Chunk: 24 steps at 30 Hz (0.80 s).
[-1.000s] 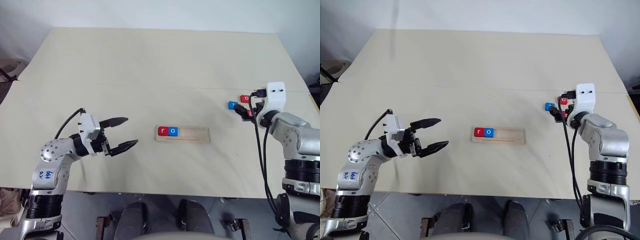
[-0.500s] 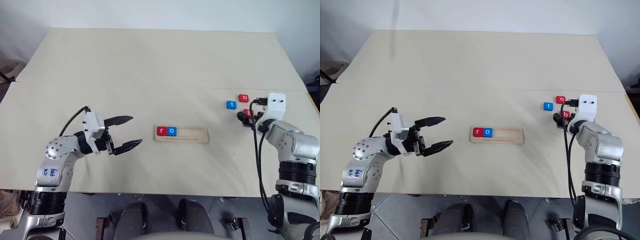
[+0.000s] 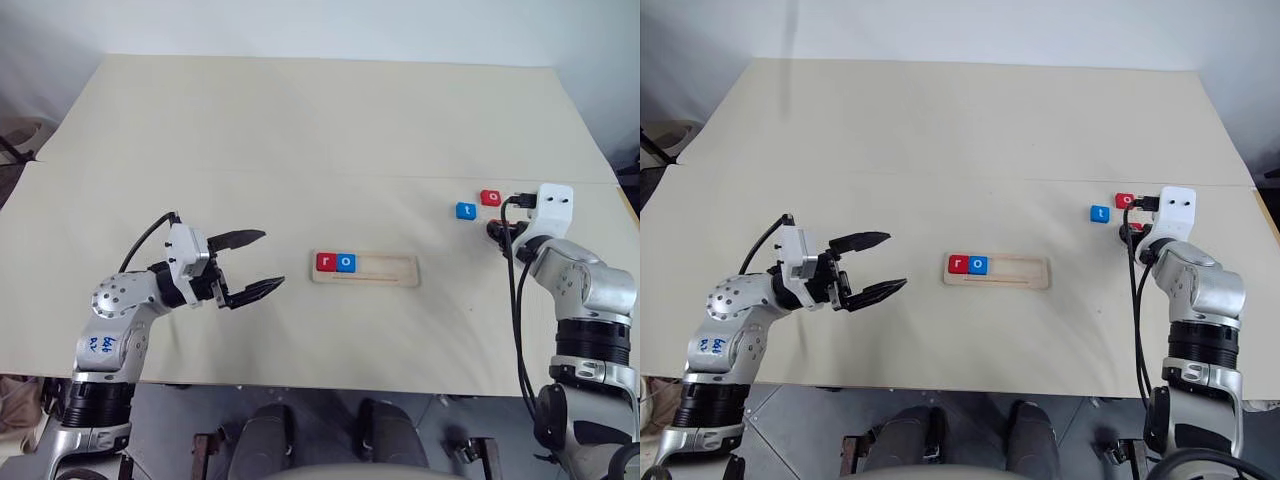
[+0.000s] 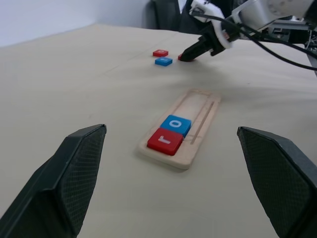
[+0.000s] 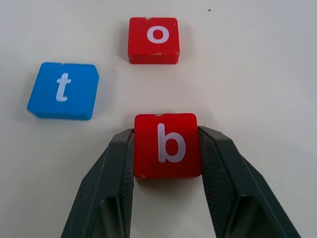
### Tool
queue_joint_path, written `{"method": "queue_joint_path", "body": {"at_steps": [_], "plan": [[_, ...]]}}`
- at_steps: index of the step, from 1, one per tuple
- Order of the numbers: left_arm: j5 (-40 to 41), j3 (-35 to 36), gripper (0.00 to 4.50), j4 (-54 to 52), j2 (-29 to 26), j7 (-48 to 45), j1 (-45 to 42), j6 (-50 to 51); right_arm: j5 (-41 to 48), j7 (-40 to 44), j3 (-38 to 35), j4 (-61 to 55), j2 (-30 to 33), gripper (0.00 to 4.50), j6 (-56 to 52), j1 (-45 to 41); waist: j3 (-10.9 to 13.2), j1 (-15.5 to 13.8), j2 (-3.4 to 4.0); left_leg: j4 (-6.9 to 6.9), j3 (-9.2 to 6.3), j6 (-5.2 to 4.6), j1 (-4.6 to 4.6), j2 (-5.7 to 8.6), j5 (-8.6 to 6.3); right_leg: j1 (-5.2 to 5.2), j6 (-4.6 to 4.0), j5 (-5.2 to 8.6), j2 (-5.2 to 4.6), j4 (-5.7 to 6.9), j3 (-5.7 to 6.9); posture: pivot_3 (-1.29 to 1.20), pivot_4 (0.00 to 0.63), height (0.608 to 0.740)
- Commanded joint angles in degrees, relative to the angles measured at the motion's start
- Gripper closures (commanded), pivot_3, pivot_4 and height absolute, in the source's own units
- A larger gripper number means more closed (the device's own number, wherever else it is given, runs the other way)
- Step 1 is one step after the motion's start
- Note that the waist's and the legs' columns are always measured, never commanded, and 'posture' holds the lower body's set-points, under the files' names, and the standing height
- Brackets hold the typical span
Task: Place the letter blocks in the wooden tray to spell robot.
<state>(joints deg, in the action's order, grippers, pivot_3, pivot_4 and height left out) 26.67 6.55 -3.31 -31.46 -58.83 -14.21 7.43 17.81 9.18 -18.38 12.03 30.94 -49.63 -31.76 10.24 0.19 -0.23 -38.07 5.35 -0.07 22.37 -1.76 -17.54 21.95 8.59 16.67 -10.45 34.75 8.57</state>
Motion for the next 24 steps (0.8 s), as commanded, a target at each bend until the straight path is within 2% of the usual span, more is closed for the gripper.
{"method": "queue_joint_path", "body": {"at_steps": [1,5,10,14,19,24], "plan": [[0.08,-0.36,0.0,1.67,-0.07,-1.3,-1.79,-1.21,1.98,0.44,-2.19,-11.5,1.94,3.04,-6.75,3.73,0.0,-0.13,0.0,0.01,-0.01,0.0,0.02,0.0,0.0,0.02,0.0,0.0,0.0,-0.01,0.0,0.0,0.15,0.74],[-0.06,-0.97,0.0,4.43,-0.1,-2.7,-3.36,-1.7,5.3,-1.31,-6.12,-27.48,0.15,3.04,-17.4,9.49,0.0,-0.12,0.01,0.05,0.0,0.0,0.1,0.0,0.0,0.12,0.0,0.0,0.0,-0.01,0.0,0.0,0.15,0.74],[-0.25,-1.73,0.0,7.03,0.15,-4.25,-5.02,-2.47,7.31,-4.44,-8.96,-43.59,-7.26,3.04,-26.69,16.62,0.0,-0.05,0.0,0.05,0.01,0.0,0.15,-0.01,0.0,0.22,0.0,0.0,0.01,0.03,-0.04,0.0,0.15,0.74],[-0.18,-2.18,0.0,7.48,0.11,-5.16,-5.4,-2.73,6.32,-6.1,-9.06,-46.93,-12.61,3.04,-27.4,19.7,0.0,-0.03,0.0,0.06,0.1,0.0,0.19,0.01,0.0,0.34,0.0,0.0,0.01,0.1,-0.14,0.0,0.15,0.74],[-0.24,-2.28,0.0,7.42,-0.05,-5.53,-5.56,-2.99,5.98,-6.28,-7.15,-46.46,-15.32,3.04,-26.21,19.77,0.0,0.06,0.0,0.06,0.18,0.0,0.24,0.01,0.0,0.5,0.0,0.0,0.02,0.21,-0.25,0.0,0.15,0.74],[0.04,-2.07,0.0,6.24,-0.37,-5.31,-4.94,-2.78,7.38,-2.03,-5.88,-44.57,-12.82,1.25,-24.13,18.75,0.0,0.06,0.0,0.06,0.21,0.0,0.24,0.01,0.0,0.51,-0.01,0.0,0.02,0.21,-0.28,0.0,0.15,0.74]]}}
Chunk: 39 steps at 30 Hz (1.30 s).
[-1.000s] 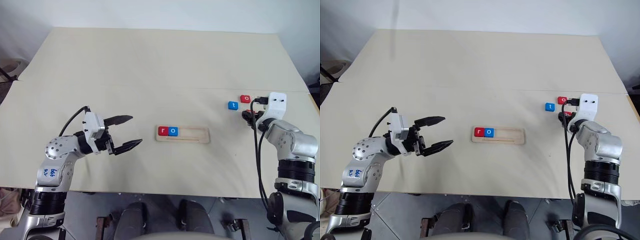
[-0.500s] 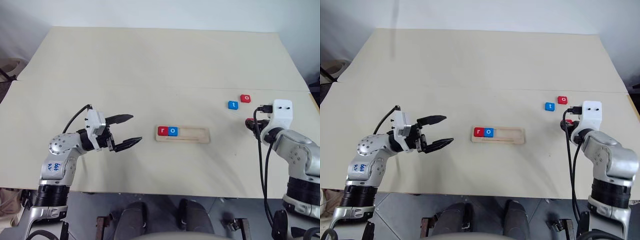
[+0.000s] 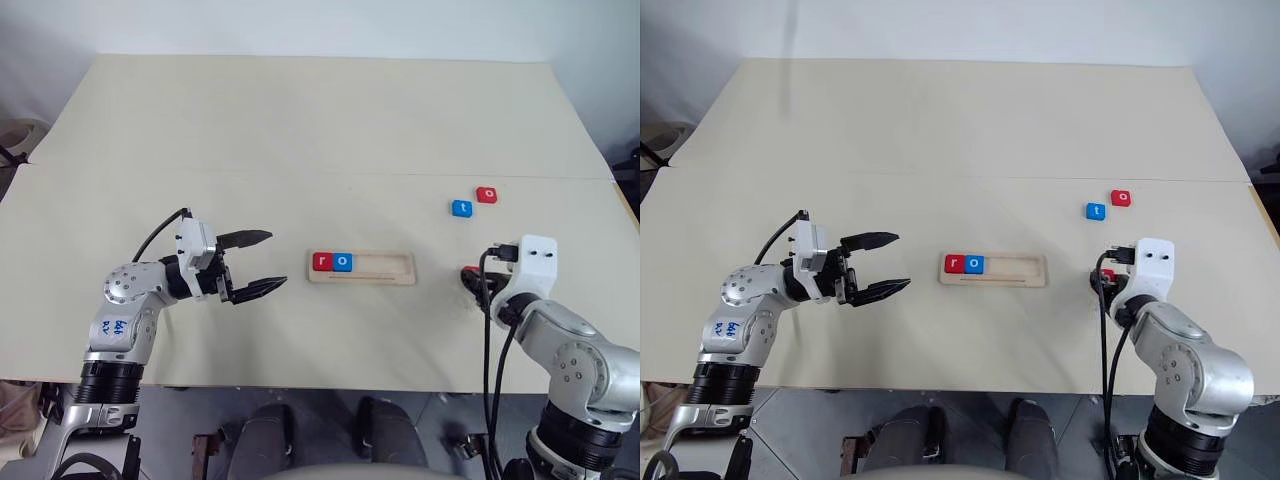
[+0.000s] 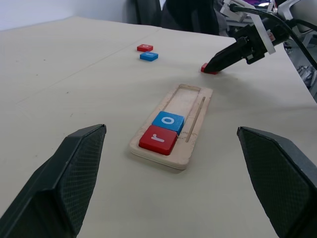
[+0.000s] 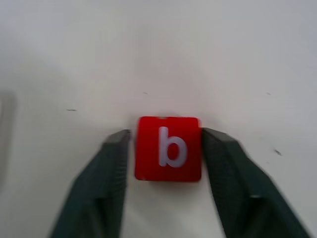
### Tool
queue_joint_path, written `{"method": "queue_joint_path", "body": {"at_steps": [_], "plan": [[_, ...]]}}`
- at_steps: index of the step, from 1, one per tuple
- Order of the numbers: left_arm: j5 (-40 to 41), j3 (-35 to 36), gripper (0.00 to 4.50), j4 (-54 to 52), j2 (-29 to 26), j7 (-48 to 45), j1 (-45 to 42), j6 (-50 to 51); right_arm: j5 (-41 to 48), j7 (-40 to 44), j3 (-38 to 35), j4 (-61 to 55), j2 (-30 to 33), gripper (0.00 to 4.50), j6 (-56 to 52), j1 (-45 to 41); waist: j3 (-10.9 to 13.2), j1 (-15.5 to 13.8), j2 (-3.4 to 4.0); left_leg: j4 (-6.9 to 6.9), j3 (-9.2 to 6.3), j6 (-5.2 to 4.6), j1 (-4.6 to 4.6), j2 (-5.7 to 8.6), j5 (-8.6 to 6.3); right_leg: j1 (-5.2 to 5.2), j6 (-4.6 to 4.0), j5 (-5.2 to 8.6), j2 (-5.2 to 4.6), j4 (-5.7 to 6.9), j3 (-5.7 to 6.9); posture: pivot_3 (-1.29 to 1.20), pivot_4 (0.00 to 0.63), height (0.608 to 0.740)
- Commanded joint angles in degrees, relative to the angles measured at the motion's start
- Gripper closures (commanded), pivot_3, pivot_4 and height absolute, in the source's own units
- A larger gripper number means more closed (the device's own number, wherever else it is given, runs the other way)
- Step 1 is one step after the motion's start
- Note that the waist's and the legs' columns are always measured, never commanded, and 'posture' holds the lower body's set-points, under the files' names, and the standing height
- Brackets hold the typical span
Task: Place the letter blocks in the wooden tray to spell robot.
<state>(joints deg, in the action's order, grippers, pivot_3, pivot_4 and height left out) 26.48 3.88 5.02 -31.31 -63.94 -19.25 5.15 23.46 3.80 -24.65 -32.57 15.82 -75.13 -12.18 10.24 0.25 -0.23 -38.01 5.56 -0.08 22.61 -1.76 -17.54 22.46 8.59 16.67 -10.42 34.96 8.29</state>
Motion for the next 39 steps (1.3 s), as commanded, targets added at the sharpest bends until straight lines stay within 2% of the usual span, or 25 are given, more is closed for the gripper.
{"method": "queue_joint_path", "body": {"at_steps": [1,3,4,8,12,16,19,25,28,35,37,39], "plan": [[0.32,0.67,0.0,-2.54,-0.61,-0.16,0.43,-0.41,2.78,5.92,0.85,0.43,4.34,0.9,1.37,-1.01,0.0,0.01,0.0,0.0,0.0,0.0,0.0,0.0,0.0,0.0,0.0,0.0,0.0,0.0,0.0,0.0,0.15,0.74],[0.43,0.77,0.0,-3.17,-0.78,-0.14,0.98,-0.35,4.62,12.05,2.15,1.76,9.84,0.22,2.56,-0.9,0.0,0.02,0.0,-0.01,0.02,-0.02,0.0,0.01,-0.01,0.0,0.0,0.0,0.0,-0.01,-0.03,0.0,0.15,0.74],[0.5,0.75,0.0,-3.47,-0.97,-0.35,1.28,-0.32,4.69,16.17,3.48,3.02,14.04,0.05,4.87,-0.38,0.0,0.01,0.0,0.0,0.02,-0.02,0.01,0.01,-0.01,0.01,0.0,0.0,0.0,-0.02,-0.03,0.0,0.15,0.74],[0.92,0.69,0.0,-4.26,-1.99,-1.9,1.83,-0.23,3.47,33.32,7.57,13.22,27.96,0.05,19.4,-0.27,0.03,-0.09,-0.04,0.0,0.05,-0.06,0.01,0.02,-0.04,-0.02,0.01,0.0,-0.01,-0.08,-0.04,0.0,0.15,0.74],[1.13,0.12,0.0,-4.18,-2.73,-4.16,1.12,-0.3,0.18,53.78,13.73,24.59,37.02,0.05,40.34,-0.27,0.04,-0.04,-0.06,0.0,0.1,-0.06,-0.02,0.01,-0.03,-0.02,0.01,0.0,0.0,-0.1,-0.04,0.0,0.15,0.74],[1.13,-0.65,0.0,-4.28,-2.82,-5.69,0.22,0.0,-6.31,65.62,19.98,40.37,40.87,0.05,58.72,-4.84,0.06,-0.04,-0.09,-0.03,0.15,-0.05,-0.05,0.01,-0.03,-0.07,0.03,-0.01,0.0,-0.11,-0.04,0.0,0.15,0.74],[1.28,-1.22,0.0,-4.76,-2.72,-6.51,-0.26,0.33,-10.36,72.37,24.5,51.91,41.55,0.05,67.68,-11.1,0.06,0.02,-0.09,-0.07,0.18,-0.05,-0.08,0.01,-0.02,-0.08,0.04,-0.02,-0.01,-0.09,-0.05,0.0,0.15,0.74],[1.57,-1.84,0.0,-5.94,-2.29,-6.63,-0.51,0.97,-16.09,76.23,29.18,69.3,38.62,0.05,77.22,-22.44,0.06,0.14,-0.09,-0.08,0.18,-0.02,-0.11,-0.01,-0.01,-0.09,0.04,-0.02,0.0,-0.09,-0.05,0.0,0.15,0.74],[1.79,-1.83,0.0,-6.67,-2.18,-6.44,-0.22,1.33,-16.98,78.13,30.02,73.44,37.13,0.65,78.52,-25.17,0.06,0.12,-0.09,-0.1,0.18,-0.02,-0.1,-0.01,-0.01,-0.1,0.04,-0.02,0.0,-0.1,-0.06,0.0,0.15,0.74],[2.03,-1.1,0.0,-7.48,-2.7,-6.09,0.39,1.87,-17.34,80.39,30.46,73.85,36.26,3.02,77.97,-26.26,0.06,-0.01,-0.09,-0.14,0.17,-0.02,-0.1,-0.01,-0.01,-0.13,0.04,-0.02,-0.01,-0.08,-0.05,0.0,0.15,0.74],[1.99,-0.75,0.0,-7.55,-2.89,-5.86,0.65,1.91,-17.26,79.95,30.29,72.84,35.86,3.03,77.79,-26.91,0.06,0.02,-0.09,-0.14,0.17,-0.02,-0.1,-0.01,-0.01,-0.13,0.04,-0.02,-0.01,-0.08,-0.05,0.0,0.15,0.74],[1.83,-0.04,0.0,-7.55,-3.13,-5.16,1.25,1.87,-15.2,80.59,30.36,67.51,34.45,3.03,71.9,-28.56,0.06,0.11,-0.09,-0.14,0.17,-0.02,-0.1,-0.01,-0.01,-0.12,0.04,-0.02,0.0,-0.07,-0.05,0.0,0.15,0.74]]}}
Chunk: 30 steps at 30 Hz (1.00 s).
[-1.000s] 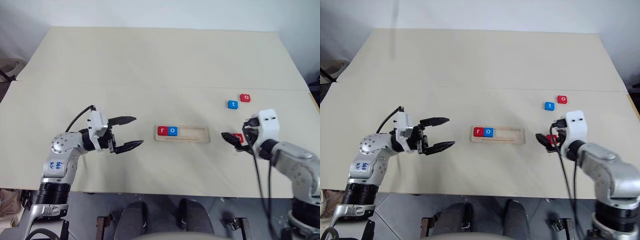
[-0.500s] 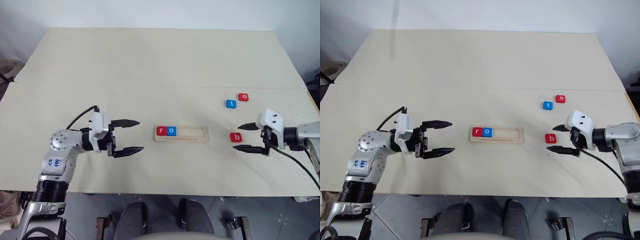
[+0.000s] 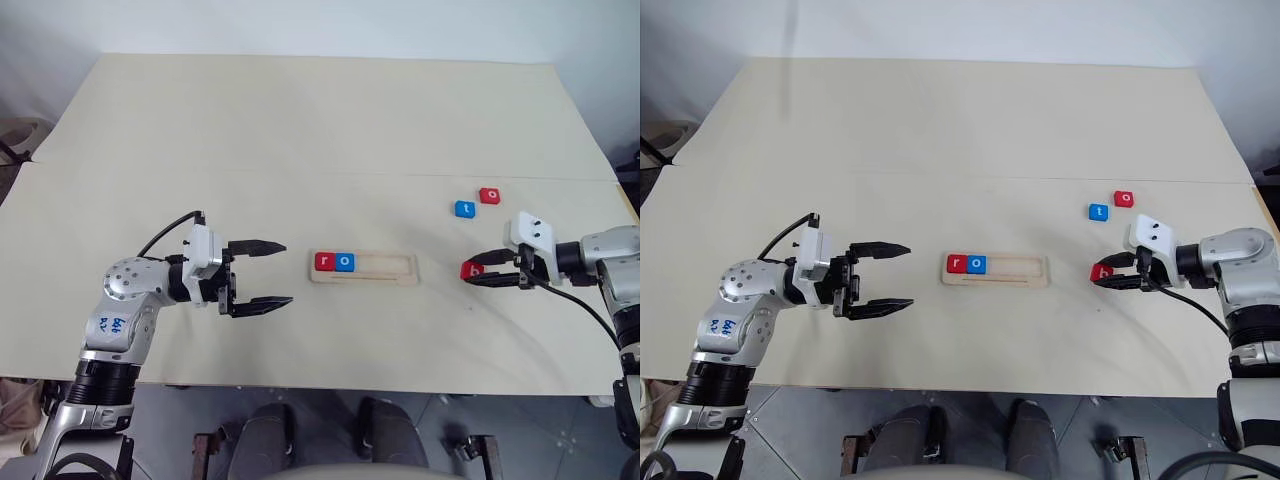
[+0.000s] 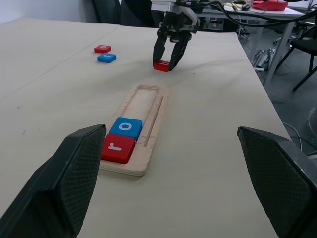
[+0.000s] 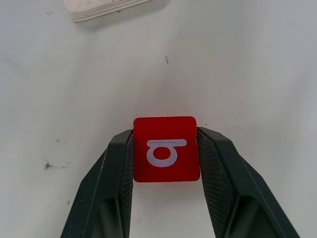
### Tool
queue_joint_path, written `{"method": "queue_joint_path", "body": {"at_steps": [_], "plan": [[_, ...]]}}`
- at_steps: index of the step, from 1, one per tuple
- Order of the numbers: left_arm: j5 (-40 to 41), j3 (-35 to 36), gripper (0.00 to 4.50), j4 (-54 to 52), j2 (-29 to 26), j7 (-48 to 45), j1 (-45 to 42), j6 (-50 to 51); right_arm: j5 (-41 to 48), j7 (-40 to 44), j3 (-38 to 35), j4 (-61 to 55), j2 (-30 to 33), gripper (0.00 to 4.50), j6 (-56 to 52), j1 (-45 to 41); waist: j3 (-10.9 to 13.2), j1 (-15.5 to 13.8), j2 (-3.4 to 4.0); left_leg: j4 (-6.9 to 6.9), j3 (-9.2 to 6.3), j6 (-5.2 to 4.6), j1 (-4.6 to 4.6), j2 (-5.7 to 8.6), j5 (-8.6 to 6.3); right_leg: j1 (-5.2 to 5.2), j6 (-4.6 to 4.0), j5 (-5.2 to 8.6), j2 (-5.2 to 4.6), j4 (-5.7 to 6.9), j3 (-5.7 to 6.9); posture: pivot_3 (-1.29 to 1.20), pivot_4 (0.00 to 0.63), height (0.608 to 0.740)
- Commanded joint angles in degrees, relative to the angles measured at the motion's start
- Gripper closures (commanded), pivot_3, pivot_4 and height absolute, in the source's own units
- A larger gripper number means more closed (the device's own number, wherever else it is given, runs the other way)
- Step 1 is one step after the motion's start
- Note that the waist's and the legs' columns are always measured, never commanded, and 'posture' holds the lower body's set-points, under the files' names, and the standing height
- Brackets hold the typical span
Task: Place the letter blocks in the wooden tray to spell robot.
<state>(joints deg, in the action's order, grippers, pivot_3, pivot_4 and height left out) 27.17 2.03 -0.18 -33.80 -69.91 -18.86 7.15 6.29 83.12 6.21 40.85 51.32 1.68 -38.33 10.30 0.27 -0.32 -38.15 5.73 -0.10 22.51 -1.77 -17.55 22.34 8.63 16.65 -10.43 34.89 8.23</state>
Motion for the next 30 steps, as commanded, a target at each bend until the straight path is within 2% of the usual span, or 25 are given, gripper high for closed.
{"method": "queue_joint_path", "body": {"at_steps": [1,5,8,12,20,30], "plan": [[1.07,2.07,0.0,-2.35,-0.7,1.08,1.08,-0.16,2.68,1.66,-0.42,-8.2,-1.56,3.03,-7.2,-2.86,0.0,0.31,0.01,0.0,0.0,0.0,0.0,0.0,0.0,0.01,0.0,0.0,0.0,0.02,0.0,0.0,0.15,0.74],[0.82,2.63,0.0,-2.47,-0.72,2.19,2.17,-0.32,5.21,3.49,2.54,-21.32,-5.05,3.03,-18.12,-5.29,0.0,1.07,0.02,0.02,-0.06,0.05,0.0,-0.05,0.03,0.07,-0.02,0.01,0.03,0.1,-0.01,0.0,0.15,0.74],[0.73,2.56,0.0,-3.22,-0.56,2.76,2.82,-0.16,3.97,2.7,5.75,-24.79,-8.2,3.03,-20.92,-7.97,0.0,1.17,0.02,0.02,-0.07,0.06,0.0,-0.04,0.03,0.06,-0.02,0.01,0.03,0.1,-0.01,0.0,0.15,0.74],[0.49,2.6,0.0,-4.56,-0.56,4.12,3.68,0.19,1.6,0.83,9.58,-23.44,-12.85,3.03,-21.38,-11.71,0.0,0.72,0.01,-0.02,-0.07,0.05,0.05,0.0,0.02,0.05,-0.01,0.01,0.0,0.08,0.0,0.0,0.15,0.74],[0.74,3.22,0.0,-6.78,-0.83,6.29,5.48,0.47,-2.77,-0.13,13.81,-14.83,-18.92,3.03,-15.29,-14.42,0.0,0.89,0.01,-0.01,-0.06,0.06,0.07,0.0,0.02,0.08,-0.01,0.0,0.01,0.09,0.01,0.0,0.15,0.74],[1.08,3.52,0.0,-8.45,-0.95,7.66,6.78,0.75,-4.76,-0.72,14.05,-10.93,-21.33,3.03,-13.48,-15.42,0.0,1.36,0.01,0.01,-0.07,0.06,0.06,-0.02,0.02,0.1,-0.01,0.01,0.02,0.12,0.0,0.0,0.15,0.74]]}}
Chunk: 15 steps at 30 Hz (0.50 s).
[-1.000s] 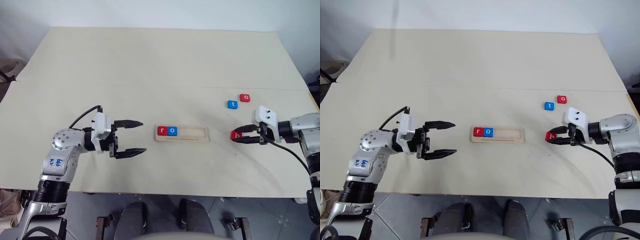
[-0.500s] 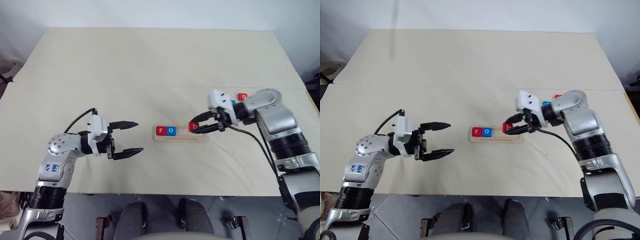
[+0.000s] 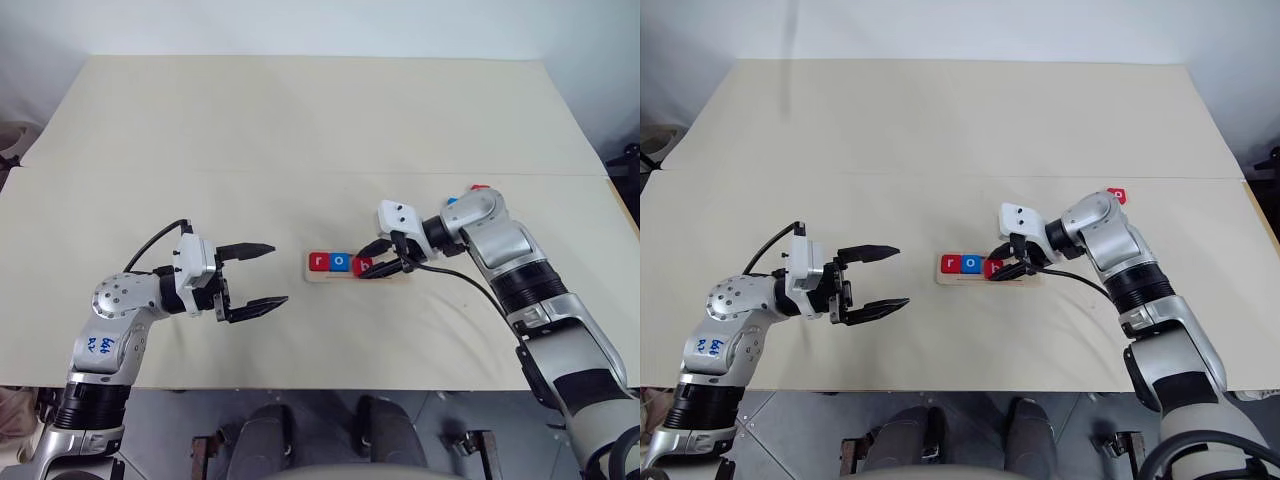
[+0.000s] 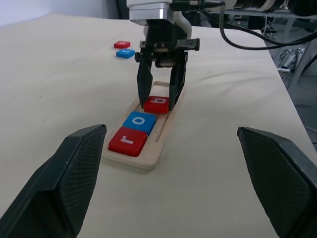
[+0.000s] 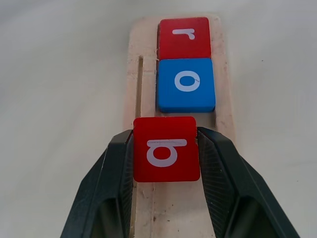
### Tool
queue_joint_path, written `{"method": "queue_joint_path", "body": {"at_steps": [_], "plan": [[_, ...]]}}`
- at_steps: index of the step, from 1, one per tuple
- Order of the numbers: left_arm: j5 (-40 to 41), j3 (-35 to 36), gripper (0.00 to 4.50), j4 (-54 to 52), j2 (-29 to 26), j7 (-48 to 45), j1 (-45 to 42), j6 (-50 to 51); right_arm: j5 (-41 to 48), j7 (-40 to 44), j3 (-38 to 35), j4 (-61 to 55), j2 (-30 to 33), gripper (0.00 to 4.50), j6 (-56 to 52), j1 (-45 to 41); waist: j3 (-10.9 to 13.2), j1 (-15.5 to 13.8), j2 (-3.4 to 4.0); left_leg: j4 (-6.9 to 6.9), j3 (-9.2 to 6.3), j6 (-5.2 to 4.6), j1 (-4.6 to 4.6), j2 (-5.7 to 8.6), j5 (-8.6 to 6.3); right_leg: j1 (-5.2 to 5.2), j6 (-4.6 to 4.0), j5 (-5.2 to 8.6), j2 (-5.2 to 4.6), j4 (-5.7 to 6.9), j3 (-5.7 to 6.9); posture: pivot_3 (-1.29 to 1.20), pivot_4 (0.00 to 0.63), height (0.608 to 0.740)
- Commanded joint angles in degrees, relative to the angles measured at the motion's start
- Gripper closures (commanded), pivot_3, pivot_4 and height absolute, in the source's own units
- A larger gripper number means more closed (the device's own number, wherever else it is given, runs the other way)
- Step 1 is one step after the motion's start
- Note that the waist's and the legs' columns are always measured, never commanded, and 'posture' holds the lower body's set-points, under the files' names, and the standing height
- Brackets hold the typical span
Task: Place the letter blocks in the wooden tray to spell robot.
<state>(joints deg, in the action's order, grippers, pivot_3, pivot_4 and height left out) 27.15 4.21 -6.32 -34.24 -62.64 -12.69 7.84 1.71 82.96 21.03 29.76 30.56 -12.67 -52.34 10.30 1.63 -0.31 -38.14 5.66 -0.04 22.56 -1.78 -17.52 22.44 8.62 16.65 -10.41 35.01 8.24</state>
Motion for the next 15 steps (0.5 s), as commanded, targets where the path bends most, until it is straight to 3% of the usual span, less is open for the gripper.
{"method": "queue_joint_path", "body": {"at_steps": [1,3,12,15], "plan": [[1.08,1.29,0.0,-2.41,-0.47,0.48,0.66,0.08,-0.39,-0.72,-0.77,0.43,-0.75,3.03,1.05,-1.46,0.0,0.0,0.0,0.0,0.0,0.0,0.0,0.0,0.0,0.0,0.0,0.0,0.0,0.0,0.0,0.0,0.15,0.74],[1.08,1.19,0.0,-2.59,-0.35,0.66,0.73,0.16,-0.6,-1.11,-0.9,0.88,-1.16,3.03,1.19,-1.63,0.0,-0.01,0.0,0.0,0.0,0.0,0.0,0.0,0.0,0.0,0.0,0.0,0.0,0.0,0.0,0.0,0.15,0.74],[1.15,1.06,0.0,-2.64,-0.3,0.92,0.68,0.17,-0.59,-2.01,-2.01,1.89,-1.49,0.01,1.73,-2.63,0.0,-0.01,0.0,0.0,0.0,0.0,0.0,0.0,0.0,0.0,0.0,0.0,0.0,0.0,0.0,0.0,0.15,0.74],[1.16,1.1,0.0,-2.53,-0.29,0.92,0.61,0.08,0.47,-1.6,-3.06,-0.5,-0.64,0.01,0.73,-1.77,0.0,-0.02,0.0,-0.01,0.0,0.0,0.0,0.0,0.0,0.0,0.0,0.0,0.0,0.0,0.0,0.0,0.15,0.74]]}}
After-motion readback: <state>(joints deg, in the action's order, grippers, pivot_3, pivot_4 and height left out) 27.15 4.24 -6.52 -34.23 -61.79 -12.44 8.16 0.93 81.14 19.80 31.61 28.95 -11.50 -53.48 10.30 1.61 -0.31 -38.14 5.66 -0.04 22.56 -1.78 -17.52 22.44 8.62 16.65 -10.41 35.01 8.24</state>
